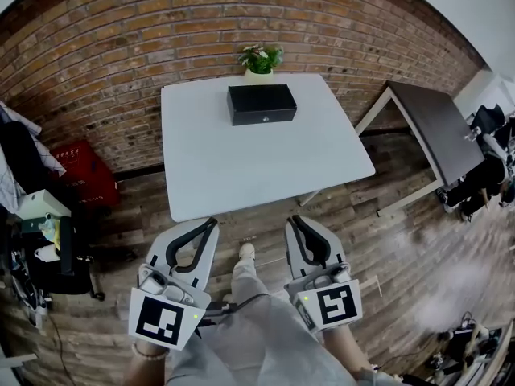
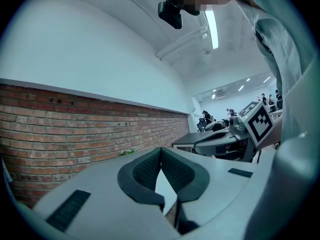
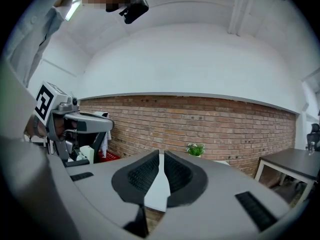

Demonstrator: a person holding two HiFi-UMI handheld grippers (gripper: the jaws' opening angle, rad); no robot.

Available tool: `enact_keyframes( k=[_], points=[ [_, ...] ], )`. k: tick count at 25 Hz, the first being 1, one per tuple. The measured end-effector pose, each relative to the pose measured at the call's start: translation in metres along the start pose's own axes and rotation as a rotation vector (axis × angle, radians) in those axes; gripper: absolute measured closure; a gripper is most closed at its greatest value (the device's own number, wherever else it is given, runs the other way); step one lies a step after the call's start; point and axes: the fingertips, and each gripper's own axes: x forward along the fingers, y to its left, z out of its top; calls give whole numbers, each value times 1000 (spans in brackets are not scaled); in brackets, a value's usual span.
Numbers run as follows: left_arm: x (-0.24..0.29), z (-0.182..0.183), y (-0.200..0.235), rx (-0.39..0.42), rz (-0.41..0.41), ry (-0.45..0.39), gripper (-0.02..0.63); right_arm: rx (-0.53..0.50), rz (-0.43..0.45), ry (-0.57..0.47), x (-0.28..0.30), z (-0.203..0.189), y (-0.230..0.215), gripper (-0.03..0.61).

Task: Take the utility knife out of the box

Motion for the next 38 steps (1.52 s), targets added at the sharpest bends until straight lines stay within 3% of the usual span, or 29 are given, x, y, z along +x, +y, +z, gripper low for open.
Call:
enact_keyframes(
  k=[5, 10, 13, 16, 20, 24, 29, 38],
  points=[
    [30, -2, 17, 6, 10, 10, 595, -13, 19, 18, 31, -3, -18, 520],
    [76, -1, 33, 98, -13, 23, 595, 9, 37, -38, 72, 6, -46, 520],
    [102, -2, 45, 73, -1, 28, 595, 8, 52, -40, 99, 5, -64, 520],
    [128, -4, 57, 113, -6, 45, 595, 14, 64, -40, 124, 4, -82, 520],
    [161, -4, 74, 29, 36, 36, 595, 17, 81, -29, 154, 3, -107, 520],
    [196, -3, 87, 67, 27, 49, 595, 12, 97, -13, 183, 0, -132, 520],
    [236, -4, 106, -15, 74, 47, 595, 10, 112, -29, 217, 4, -161, 520],
    [287, -8, 128, -28, 97, 64, 595, 12, 141, -16, 256, 1, -194, 520]
  ],
)
